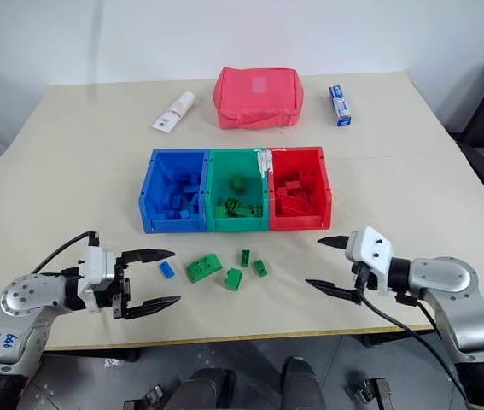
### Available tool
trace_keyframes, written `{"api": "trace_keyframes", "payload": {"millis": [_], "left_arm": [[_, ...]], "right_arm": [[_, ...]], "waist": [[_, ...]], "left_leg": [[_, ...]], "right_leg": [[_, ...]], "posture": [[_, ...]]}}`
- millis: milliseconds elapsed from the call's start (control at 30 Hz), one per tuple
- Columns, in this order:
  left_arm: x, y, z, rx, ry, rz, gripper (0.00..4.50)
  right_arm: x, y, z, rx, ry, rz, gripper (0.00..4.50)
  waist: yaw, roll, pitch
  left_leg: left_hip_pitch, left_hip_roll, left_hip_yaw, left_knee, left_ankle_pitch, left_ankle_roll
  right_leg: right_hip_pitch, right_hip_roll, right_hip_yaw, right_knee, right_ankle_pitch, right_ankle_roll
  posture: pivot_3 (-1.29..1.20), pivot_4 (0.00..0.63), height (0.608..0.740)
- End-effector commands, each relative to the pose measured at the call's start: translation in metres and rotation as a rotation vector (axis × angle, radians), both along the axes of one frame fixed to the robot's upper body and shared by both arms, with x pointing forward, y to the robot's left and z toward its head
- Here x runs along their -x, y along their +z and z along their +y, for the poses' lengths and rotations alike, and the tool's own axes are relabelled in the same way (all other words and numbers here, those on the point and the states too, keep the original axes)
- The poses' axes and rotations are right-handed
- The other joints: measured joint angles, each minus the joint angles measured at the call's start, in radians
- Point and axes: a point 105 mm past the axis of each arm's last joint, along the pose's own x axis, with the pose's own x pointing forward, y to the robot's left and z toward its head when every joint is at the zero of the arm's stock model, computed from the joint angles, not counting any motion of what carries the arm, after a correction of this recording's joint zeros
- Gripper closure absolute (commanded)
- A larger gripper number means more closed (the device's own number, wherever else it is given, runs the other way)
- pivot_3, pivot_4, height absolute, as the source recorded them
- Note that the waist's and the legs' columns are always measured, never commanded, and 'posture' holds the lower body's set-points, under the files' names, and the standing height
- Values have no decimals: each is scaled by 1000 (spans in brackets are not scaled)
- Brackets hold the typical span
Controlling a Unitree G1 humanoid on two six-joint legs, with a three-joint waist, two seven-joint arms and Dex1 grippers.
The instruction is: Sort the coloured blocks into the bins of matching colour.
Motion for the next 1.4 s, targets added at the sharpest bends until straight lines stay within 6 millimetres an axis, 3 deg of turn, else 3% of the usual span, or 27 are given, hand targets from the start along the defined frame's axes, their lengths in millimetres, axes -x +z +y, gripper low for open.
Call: {"api": "trace_keyframes", "payload": {"millis": [33, 267, 300, 400, 700, 833, 1067, 1200, 1300, 1367, 1400], "left_arm": [[0, 3, -2, -15, -26, -26, 0], [1, 4, -1, -25, -38, -31, 0], [3, 4, 0, -31, -39, -30, 0], [4, 4, 3, -37, -32, -31, 0], [7, 3, 4, -23, -1, -32, 0], [6, 4, 5, -11, 27, -38, 0], [1, 16, 12, 92, 154, -57, 0], [-2, 21, 19, 145, 237, -73, 0], [-3, 22, 22, 160, 267, -73, 0], [-3, 22, 22, 157, 270, -73, 0], [-4, 22, 23, 155, 275, -77, 0]], "right_arm": [[1, -2, 28, 3, 98, 11, 15], [-18, -25, 55, 49, 115, 45, 15], [-20, -28, 58, 53, 116, 52, 190], [-23, -34, 62, 58, 121, 63, 917], [-19, -31, 66, 37, 120, 63, 4051], [-19, -15, 59, 23, 101, 35, 4085], [-35, 47, 60, -127, 50, -22, 4085], [-72, 80, 80, -257, -85, -92, 4085], [-103, 84, 94, -234, -170, -150, 4085], [-113, 83, 97, -244, -192, -128, 4085], [-118, 85, 98, -260, -199, -117, 3735]], "waist": [[-1, 0, 0], [3, 0, 0], [2, 0, 0], [1, 0, 0], [1, 0, 0], [2, 0, 0], [-1, 0, 0], [-5, 0, 0], [-4, 0, 0], [1, 0, 0], [2, 0, 0]], "left_leg": [[0, 0, 0, 0, 0, 0], [-1, -1, -1, 0, -2, 1], [-2, -2, -1, 0, -2, 1], [-2, -2, -1, 0, -2, 2], [-2, -1, -1, 1, -2, 1], [-2, -1, -1, 1, -2, 1], [-2, 0, -1, 2, -2, 1], [-1, 2, 0, 1, -2, -1], [-2, 2, 0, 1, -2, -2], [-2, 1, -1, 1, -2, -2], [-2, 1, -1, 1, -2, -2]], "right_leg": [[0, 0, 0, 0, 0, 0], [-1, 0, -1, -1, 0, -1], [-1, 0, -1, -1, 0, -1], [-1, 0, -1, -1, 0, -1], [-1, 0, -1, 0, 0, -1], [-1, 0, -1, 0, 0, -1], [-1, 0, 0, 0, 0, -1], [-2, 0, 0, 1, 0, -2], [-3, 0, 0, 2, 0, -4], [-4, 2, 0, 3, 0, -4], [-4, 2, -1, 3, 0, -4]], "posture": [[0, 150, 740], [0, 150, 740], [0, 150, 740], [0, 150, 740], [0, 150, 740], [0, 150, 740], [0, 150, 740], [0, 150, 740], [0, 150, 740], [0, 150, 740], [0, 150, 740]]}}
